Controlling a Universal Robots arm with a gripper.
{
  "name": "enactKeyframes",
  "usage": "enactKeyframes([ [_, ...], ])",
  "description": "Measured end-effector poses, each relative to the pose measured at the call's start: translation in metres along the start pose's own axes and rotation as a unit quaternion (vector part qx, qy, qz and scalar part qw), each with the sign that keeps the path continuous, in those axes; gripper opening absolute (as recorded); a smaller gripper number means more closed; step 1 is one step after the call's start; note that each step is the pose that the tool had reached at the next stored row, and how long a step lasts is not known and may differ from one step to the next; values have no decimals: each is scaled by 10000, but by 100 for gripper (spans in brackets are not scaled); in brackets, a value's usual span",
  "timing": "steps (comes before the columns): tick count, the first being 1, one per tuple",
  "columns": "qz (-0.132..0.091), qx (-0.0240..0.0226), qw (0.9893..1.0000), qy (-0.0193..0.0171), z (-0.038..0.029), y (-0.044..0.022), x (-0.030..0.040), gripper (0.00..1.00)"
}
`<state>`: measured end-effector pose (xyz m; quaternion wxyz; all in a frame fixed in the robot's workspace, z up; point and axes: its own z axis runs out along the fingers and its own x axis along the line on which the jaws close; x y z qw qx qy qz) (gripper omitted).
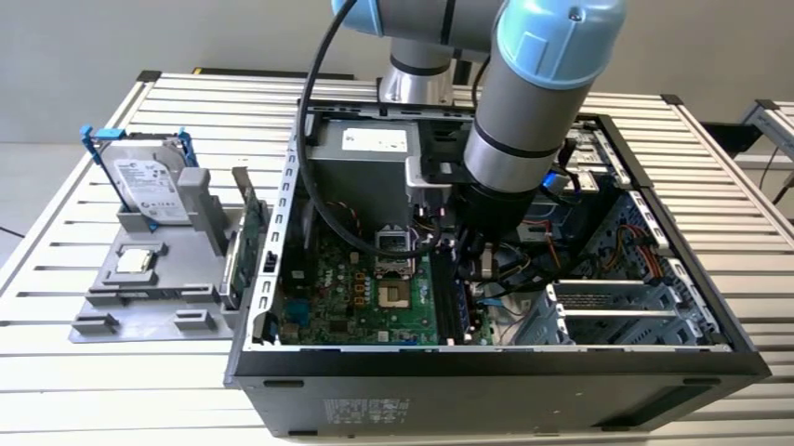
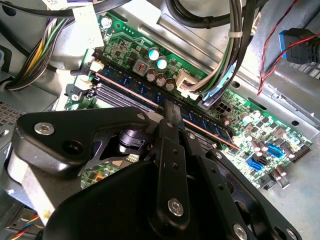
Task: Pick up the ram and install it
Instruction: 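Press down the ram until it locks into place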
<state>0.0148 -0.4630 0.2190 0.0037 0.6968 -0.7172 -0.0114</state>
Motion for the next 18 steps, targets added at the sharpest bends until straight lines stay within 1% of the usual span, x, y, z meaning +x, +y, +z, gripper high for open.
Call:
enactKeyframes([
  [15, 0, 0, 10000, 0, 3, 0, 0, 0],
  [18, 0, 1, 10000, -4, -11, 0, -1, 0],
])
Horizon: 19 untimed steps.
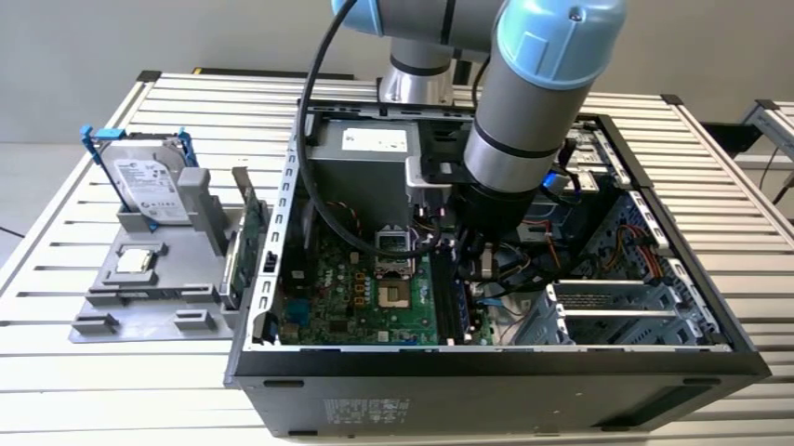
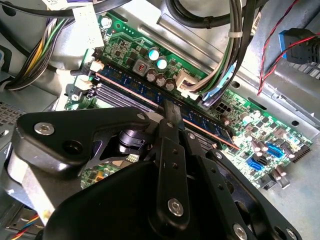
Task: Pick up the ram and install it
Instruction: 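Press down the ram until it locks into place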
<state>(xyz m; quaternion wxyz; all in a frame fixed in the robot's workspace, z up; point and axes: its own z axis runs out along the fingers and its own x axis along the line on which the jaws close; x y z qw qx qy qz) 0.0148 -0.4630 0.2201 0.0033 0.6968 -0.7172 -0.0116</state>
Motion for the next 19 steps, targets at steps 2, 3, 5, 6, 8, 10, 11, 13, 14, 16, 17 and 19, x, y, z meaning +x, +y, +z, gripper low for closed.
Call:
enactKeyframes([
  [2, 0, 2, 10000, -12, -30, 0, -4, 0],
  [3, 0, 0, 10000, -1, -58, 1, -2, 0],
  [5, 0, 0, 10000, 1, -110, 2, -1, 0],
  [6, 0, -1, 10000, 2, -136, 3, -2, 0],
  [8, 0, -2, 10000, 4, -186, 4, -2, 0],
  [10, 0, -2, 10000, 3, -237, 5, -2, 0],
  [11, 0, -2, 10000, 3, -262, 6, -3, 0],
  [13, 0, -2, 10000, 3, -310, 7, -3, 0],
  [14, 0, -2, 10000, 3, -334, 7, -4, 0],
  [16, 0, -3, 10000, 4, -386, 8, -4, 0],
  [17, 0, -4, 10000, 4, -412, 9, -4, 0],
  [19, 0, -5, 10000, 4, -462, 10, -5, 0],
])
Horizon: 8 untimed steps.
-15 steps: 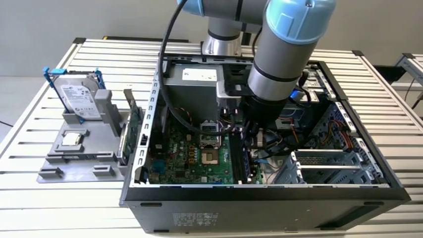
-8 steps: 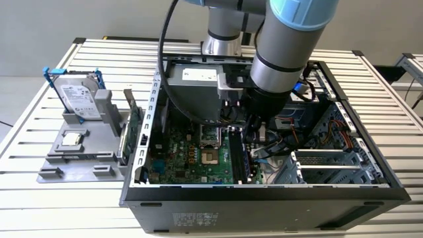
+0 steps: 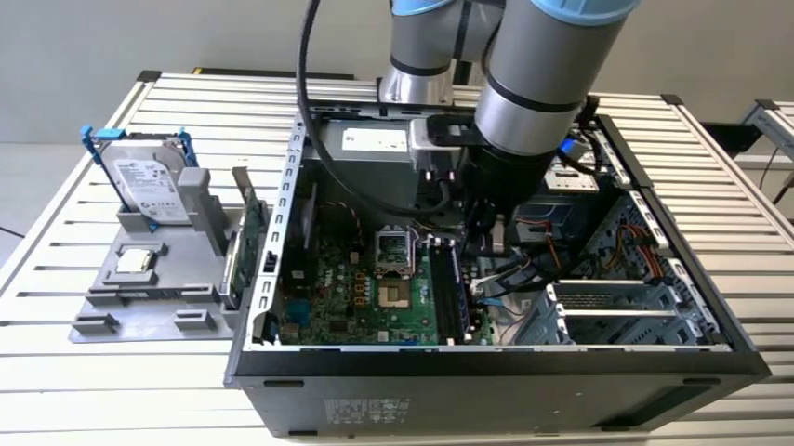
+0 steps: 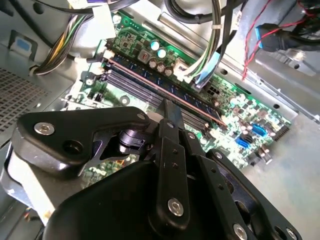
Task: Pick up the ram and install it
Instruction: 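Press down the ram until it locks into place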
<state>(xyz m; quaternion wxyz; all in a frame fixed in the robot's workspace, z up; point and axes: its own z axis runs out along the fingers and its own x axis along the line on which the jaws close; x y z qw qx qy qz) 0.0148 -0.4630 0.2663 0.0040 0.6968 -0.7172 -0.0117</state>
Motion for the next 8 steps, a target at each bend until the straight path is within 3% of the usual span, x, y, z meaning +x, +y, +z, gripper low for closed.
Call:
enactKeyframes([
  [8, 0, -2, 10000, 1, -142, 3, -1, 0],
])
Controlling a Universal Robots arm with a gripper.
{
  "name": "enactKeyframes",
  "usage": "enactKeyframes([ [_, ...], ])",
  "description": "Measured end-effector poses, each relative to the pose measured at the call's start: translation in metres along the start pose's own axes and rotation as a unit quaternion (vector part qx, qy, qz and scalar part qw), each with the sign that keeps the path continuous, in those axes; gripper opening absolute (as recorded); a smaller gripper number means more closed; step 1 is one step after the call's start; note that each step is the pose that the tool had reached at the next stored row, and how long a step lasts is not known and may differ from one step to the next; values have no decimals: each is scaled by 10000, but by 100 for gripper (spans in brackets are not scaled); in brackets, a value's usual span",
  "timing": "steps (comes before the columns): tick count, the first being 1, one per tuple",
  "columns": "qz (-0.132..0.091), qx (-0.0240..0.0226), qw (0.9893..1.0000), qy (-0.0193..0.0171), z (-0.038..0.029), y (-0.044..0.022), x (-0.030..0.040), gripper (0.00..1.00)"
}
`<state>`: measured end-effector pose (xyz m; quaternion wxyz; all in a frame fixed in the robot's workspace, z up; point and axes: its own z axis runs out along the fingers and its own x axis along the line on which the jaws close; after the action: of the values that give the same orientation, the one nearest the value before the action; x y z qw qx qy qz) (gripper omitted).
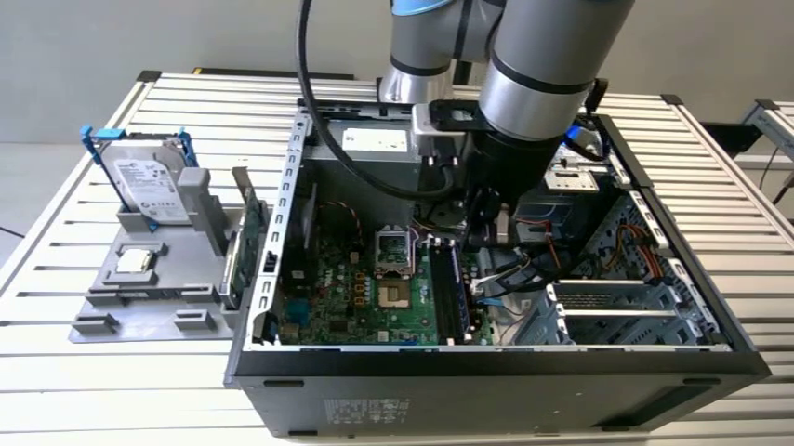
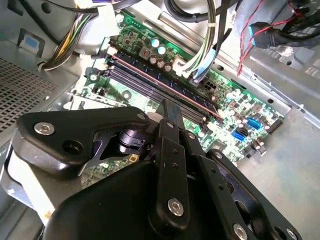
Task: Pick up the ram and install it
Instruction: 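Press down the ram until it locks into place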
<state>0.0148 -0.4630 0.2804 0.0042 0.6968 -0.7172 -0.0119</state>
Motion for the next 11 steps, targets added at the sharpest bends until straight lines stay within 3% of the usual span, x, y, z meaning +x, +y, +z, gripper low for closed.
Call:
enactKeyframes([
  [11, 0, -2, 10000, 1, -184, 4, -2, 0],
])
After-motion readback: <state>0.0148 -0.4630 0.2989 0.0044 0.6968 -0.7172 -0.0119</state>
